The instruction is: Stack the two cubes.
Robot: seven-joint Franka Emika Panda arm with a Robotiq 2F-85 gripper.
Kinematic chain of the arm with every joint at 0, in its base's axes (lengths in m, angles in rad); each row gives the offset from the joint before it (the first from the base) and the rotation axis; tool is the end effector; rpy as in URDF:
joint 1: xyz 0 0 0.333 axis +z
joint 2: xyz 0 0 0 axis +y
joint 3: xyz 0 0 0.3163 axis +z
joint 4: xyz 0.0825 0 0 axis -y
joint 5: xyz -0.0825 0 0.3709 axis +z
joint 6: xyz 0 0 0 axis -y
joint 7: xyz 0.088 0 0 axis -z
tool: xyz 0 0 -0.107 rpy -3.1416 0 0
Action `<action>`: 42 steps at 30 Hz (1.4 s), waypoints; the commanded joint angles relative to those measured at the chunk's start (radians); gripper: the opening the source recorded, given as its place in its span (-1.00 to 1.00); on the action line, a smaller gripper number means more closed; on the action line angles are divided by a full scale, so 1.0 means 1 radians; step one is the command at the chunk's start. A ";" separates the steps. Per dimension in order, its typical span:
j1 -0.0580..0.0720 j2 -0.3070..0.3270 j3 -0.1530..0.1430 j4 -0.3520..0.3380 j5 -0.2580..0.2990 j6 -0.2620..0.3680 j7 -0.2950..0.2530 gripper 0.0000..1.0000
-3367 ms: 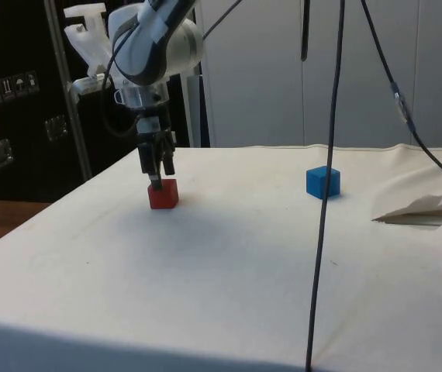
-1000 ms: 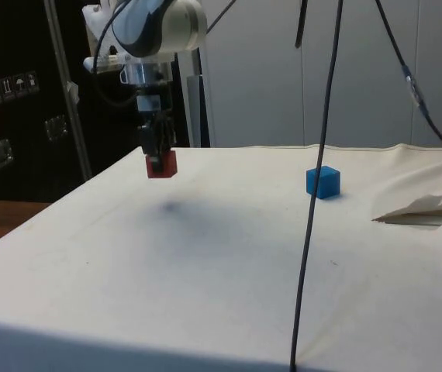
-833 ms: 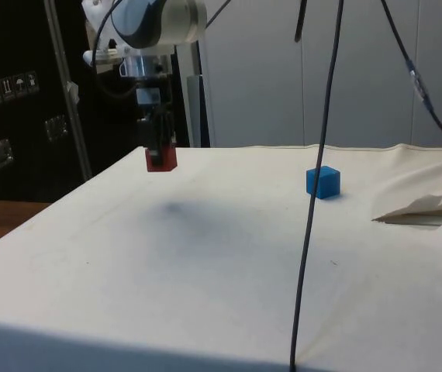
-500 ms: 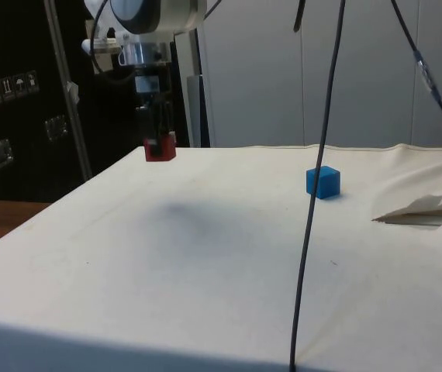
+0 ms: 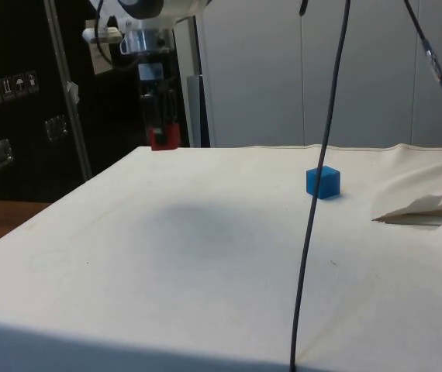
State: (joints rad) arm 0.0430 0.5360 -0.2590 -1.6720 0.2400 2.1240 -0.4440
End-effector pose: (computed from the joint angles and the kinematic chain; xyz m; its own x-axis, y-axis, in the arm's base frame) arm 0.6501 -0.1119 0.3041 0.9915 0.1267 -0.0305 0.1237 -0.9886 -0.0858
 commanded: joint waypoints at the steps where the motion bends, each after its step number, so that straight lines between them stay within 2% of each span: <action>1: 0.009 -0.016 -0.006 -0.018 -0.016 0.008 0.003 -0.99; 5: 0.012 -0.042 -0.005 -0.046 -0.042 0.010 0.003 -0.99; 6: 0.006 -0.036 0.000 -0.039 -0.034 0.000 0.000 -0.99; 7: 0.013 -0.048 -0.005 -0.053 -0.048 0.011 0.003 -0.99; 11: 0.020 -0.074 -0.004 -0.086 -0.074 0.017 0.004 -0.99; 13: 0.022 -0.082 -0.004 -0.098 -0.082 0.021 0.004 -0.99; 14: 0.015 -0.072 0.000 -0.083 -0.071 0.004 0.000 -0.99; 15: 0.023 -0.087 -0.004 -0.106 -0.085 0.025 0.004 -0.99; 16: 0.025 -0.096 -0.004 -0.121 -0.091 0.033 0.003 -0.99; 21: 0.027 -0.119 -0.002 -0.168 -0.095 0.066 -0.002 -0.99; 22: 0.023 -0.109 0.000 -0.151 -0.090 0.043 -0.002 -0.99; 23: 0.027 -0.124 -0.002 -0.180 -0.094 0.075 -0.004 -0.99; 25: 0.027 -0.139 -0.001 -0.215 -0.092 0.104 -0.010 -0.99; 31: 0.029 -0.180 0.002 -0.301 -0.092 0.173 -0.015 -0.99; 32: 0.026 -0.173 0.003 -0.292 -0.090 0.157 -0.015 -0.99; 33: 0.029 -0.186 0.002 -0.314 -0.092 0.183 -0.016 -0.99; 41: 0.031 -0.245 0.000 -0.410 -0.097 0.258 -0.021 -0.99; 42: 0.027 -0.237 0.003 -0.402 -0.090 0.245 -0.024 -0.99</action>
State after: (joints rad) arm 0.0700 0.2990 -0.2560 -2.0740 0.1500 2.3690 -0.4680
